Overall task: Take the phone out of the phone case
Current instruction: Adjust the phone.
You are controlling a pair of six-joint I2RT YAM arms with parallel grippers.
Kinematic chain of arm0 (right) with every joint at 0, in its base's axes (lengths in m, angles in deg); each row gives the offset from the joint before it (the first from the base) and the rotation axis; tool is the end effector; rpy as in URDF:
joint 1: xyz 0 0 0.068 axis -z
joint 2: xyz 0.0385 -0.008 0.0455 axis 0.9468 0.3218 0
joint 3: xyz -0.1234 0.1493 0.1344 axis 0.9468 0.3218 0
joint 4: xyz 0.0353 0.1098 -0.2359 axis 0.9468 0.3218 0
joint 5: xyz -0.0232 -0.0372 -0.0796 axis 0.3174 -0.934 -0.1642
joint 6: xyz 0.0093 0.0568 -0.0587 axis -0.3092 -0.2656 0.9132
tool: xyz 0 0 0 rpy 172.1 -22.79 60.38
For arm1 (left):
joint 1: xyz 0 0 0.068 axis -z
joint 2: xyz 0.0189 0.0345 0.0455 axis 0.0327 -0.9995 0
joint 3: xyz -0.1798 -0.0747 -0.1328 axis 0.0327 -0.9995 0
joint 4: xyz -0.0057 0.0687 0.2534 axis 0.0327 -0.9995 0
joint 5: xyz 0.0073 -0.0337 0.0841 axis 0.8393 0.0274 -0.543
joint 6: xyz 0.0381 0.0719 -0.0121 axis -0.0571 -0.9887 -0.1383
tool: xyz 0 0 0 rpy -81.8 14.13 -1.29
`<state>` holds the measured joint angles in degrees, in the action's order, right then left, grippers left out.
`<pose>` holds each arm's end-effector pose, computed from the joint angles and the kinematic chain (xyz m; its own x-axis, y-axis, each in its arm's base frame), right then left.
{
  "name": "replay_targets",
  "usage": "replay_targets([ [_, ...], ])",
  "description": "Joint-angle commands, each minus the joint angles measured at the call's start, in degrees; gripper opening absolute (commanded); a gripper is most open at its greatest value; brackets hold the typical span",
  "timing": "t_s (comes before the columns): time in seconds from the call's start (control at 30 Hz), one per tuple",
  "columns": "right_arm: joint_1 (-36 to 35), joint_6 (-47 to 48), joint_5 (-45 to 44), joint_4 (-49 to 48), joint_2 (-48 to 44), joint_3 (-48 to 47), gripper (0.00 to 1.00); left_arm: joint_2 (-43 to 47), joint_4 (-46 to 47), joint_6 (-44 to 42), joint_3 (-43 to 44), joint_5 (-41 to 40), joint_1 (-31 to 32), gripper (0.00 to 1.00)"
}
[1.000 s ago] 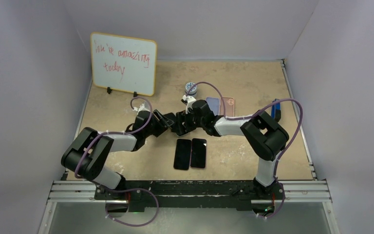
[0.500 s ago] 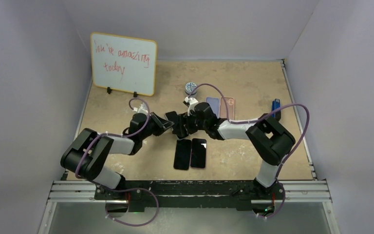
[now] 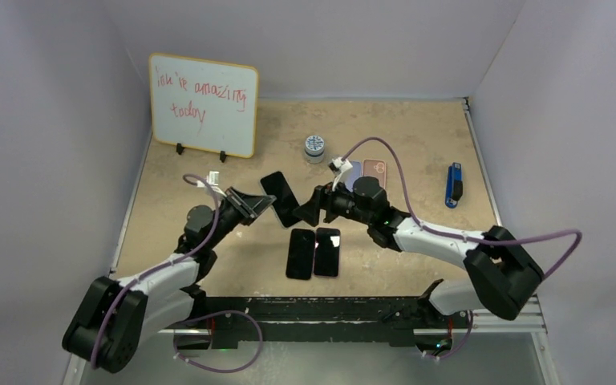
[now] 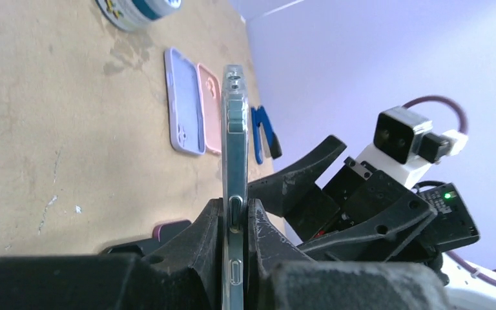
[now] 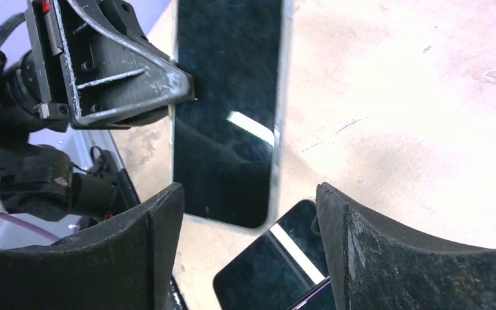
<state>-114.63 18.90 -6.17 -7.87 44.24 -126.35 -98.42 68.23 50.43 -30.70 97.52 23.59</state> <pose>0.2377 0.2519 0.1885 -0.5235 0.1508 -0.8386 -0.6908 0.5010 0.5213 0.2303 -0.1142 0.1465 -0.6064 -0.7221 -0.3329 0.1625 0.2972 -0.9409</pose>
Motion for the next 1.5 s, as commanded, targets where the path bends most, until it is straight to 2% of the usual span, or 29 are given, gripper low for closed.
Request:
replay_targets([
  [0.0,0.68,-5.73,0.96,-4.48,-6.08,4.64,0.76,8.05,5.22,1.49,-2.33,-0.87,-0.97,0.0],
  [0.17,0.59,-9.24,1.92,-6.67,-10.21,6.65,0.77,14.15,4.96,3.38,-3.34,1.9,-0.97,0.0],
  [0.33,0.31,-13.73,5.43,-11.36,-10.61,7.73,0.76,16.25,10.32,7.68,-4.77,4.63,-0.97,0.0],
  [0.67,-2.77,-18.09,9.7,-18.81,-7.98,6.9,0.65,15.09,20.24,13.21,-5.98,8.42,-0.88,0.0],
  [0.8,-3.21,-19.08,11.49,-21.45,-7.08,6.81,0.5,15.12,22.2,13.74,-6.11,9.35,-0.88,0.0],
  [0.97,-3.25,-19.25,13.23,-22.58,-8.45,7.36,0.16,15.35,21.18,12.27,-5.64,11.32,-0.88,0.0],
  [1.07,-3.19,-18.8,14.54,-21.83,-9.74,7.27,0.0,15.09,20.46,11.35,-5.54,13.4,-0.88,0.1],
  [1.27,-3.25,-18.08,19.27,-19.76,-9.89,5.78,0.0,14.66,18.19,7.94,-3.81,18.35,-0.88,0.4],
  [1.37,-3.27,-18.61,21.27,-20.7,-9.46,5.51,0.0,15.14,16.21,5.96,-2.75,20.02,-0.88,0.46],
  [1.47,-3.27,-18.6,21.51,-20.42,-9.45,5.18,0.0,16.0,13.94,4.4,-1.97,20.64,-0.88,0.46],
])
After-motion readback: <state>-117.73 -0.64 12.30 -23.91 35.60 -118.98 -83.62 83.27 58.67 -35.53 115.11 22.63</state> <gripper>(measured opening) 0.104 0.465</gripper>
